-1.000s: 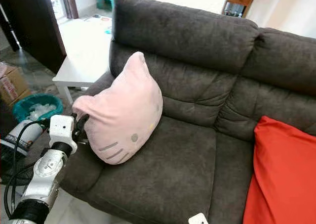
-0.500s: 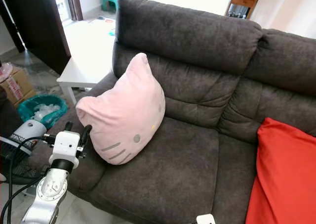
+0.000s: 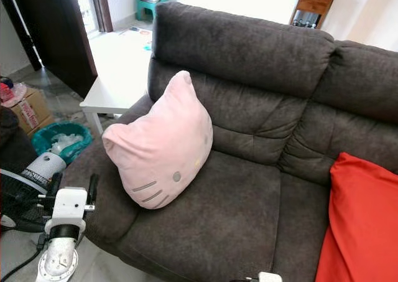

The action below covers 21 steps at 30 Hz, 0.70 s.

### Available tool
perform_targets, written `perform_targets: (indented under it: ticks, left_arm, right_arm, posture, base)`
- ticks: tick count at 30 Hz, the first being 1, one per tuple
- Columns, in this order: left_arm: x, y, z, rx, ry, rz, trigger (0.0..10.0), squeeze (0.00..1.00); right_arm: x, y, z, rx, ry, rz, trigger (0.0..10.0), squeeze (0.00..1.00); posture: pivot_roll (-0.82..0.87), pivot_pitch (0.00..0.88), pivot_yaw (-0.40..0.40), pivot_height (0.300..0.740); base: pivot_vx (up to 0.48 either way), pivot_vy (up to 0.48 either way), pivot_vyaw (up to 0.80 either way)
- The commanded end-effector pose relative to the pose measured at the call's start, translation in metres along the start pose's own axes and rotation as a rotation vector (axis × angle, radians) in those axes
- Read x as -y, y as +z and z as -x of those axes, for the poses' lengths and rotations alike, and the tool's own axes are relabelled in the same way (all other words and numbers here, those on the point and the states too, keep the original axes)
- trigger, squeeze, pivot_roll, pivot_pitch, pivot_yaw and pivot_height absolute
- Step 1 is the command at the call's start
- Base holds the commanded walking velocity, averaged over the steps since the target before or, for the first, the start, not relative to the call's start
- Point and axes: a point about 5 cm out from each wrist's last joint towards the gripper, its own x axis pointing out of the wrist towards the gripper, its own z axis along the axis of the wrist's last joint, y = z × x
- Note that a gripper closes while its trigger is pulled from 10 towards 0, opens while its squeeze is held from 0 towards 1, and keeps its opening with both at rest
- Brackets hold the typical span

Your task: Move the pillow to the sofa from floor

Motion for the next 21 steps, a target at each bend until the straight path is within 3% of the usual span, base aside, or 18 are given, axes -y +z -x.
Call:
perform_targets:
  ticks: [1, 5, 7, 14, 21]
  left_arm:
    - [0.002, 0.004, -0.002, 0.013, -0.013, 0.019, 10.0, 0.0]
    - [0.004, 0.003, -0.002, 0.006, -0.026, 0.051, 10.0, 0.0]
    - [0.004, 0.002, -0.002, 0.002, -0.026, 0.059, 10.0, 0.0]
    - [0.013, -0.002, -0.002, -0.019, -0.079, 0.078, 10.0, 0.0]
    - [0.009, -0.009, -0.005, -0.043, -0.092, 0.097, 10.0, 0.0]
  right_arm:
    - [0.002, 0.0, 0.0, 0.009, -0.013, -0.044, 10.0, 0.0]
    - [-0.001, -0.006, 0.002, 0.016, -0.029, -0.234, 10.0, 0.0]
    - [-0.002, -0.007, 0.002, 0.018, -0.028, -0.258, 10.0, 0.0]
    - [-0.005, -0.011, 0.003, 0.008, 0.005, -0.278, 10.0, 0.0]
    - [-0.008, -0.016, 0.005, -0.015, 0.015, -0.262, 10.0, 0.0]
  posture:
    - [0.17, 0.0, -0.092, 0.74]
    - [0.18, 0.0, -0.076, 0.74]
    - [0.17, 0.0, -0.071, 0.74]
    - [0.18, 0.0, -0.058, 0.74]
    - [0.17, 0.0, -0.042, 0.74]
  base:
    - [0.0, 0.0, 0.0]
    - [0.0, 0.0, 0.0]
    - [0.0, 0.0, 0.0]
    - [0.0, 0.0, 0.0]
    - [0.0, 0.0, 0.0]
